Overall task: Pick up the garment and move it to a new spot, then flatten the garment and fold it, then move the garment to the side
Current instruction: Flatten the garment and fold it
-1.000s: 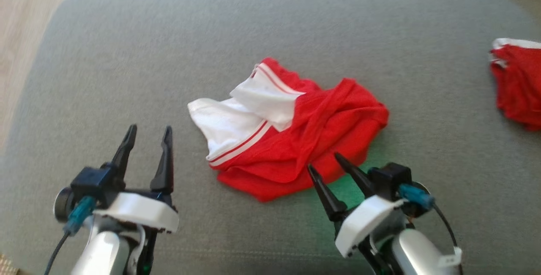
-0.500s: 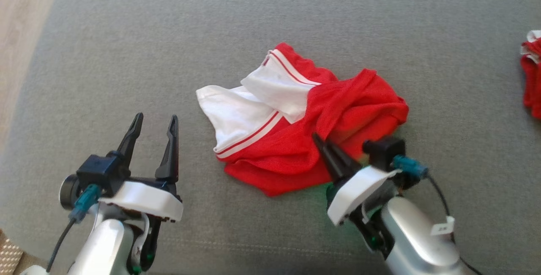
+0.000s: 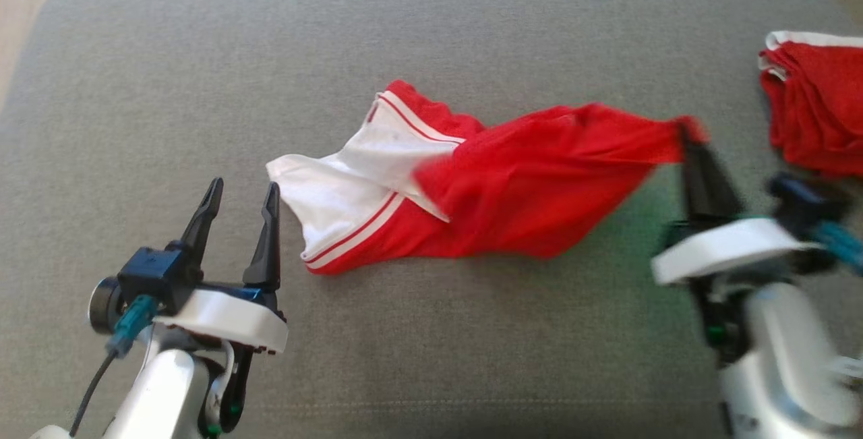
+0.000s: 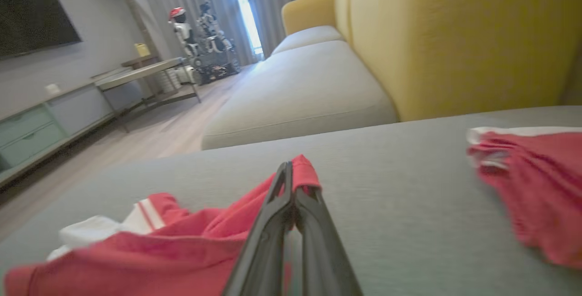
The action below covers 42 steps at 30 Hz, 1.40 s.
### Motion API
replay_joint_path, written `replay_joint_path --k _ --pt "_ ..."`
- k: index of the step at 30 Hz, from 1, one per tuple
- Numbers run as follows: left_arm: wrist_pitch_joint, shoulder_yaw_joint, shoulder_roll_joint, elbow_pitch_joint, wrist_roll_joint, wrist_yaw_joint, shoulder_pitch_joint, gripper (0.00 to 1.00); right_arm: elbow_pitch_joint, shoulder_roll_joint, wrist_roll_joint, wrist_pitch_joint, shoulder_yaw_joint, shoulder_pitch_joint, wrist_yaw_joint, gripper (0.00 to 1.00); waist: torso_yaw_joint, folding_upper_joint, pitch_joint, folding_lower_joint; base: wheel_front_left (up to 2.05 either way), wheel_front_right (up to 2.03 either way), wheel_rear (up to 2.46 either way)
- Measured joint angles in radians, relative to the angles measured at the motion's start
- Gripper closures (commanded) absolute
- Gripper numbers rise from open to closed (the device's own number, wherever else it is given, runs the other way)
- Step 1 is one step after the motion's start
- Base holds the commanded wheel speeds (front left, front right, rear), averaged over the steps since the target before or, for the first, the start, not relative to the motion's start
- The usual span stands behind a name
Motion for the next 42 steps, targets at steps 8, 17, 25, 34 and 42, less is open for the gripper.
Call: replay_joint_path --k 8,17,25,34,42 --pt "0.0 -0.003 0.0 -0.005 0.0 0.004 -0.002 0.0 0.044 0.002 -0.077 0.073 -0.291 0.031 0.0 1.0 -0.011 0.0 0.034 0.0 0.0 0.0 0.0" --pt "0.0 -0.002 0.0 0.0 0.0 0.005 -0.004 0.0 0.112 0.006 -0.096 0.08 -0.329 0.032 0.0 0.0 -0.015 0.0 0.036 0.0 0.0 0.0 0.0" --pt "-0.001 -0.002 -0.001 0.002 0.0 0.019 -0.002 0.0 -0.057 0.007 -0.091 0.052 -0.238 0.13 0.0 0.0 -0.026 0.0 -0.005 0.0 0.0 0.0 0.0" --pt "-0.001 0.0 0.0 -0.003 -0.001 0.035 0.059 0.0 -0.262 0.007 -0.149 0.106 -0.115 0.203 0.0 0.0 -0.039 0.0 -0.064 0.0 0.0 0.0 0.0" --pt "0.001 -0.001 0.005 -0.012 -0.011 0.049 0.123 0.0 -0.309 0.007 -0.15 0.143 -0.042 0.32 0.0 0.0 -0.044 0.0 -0.106 0.0 0.0 0.0 0.0"
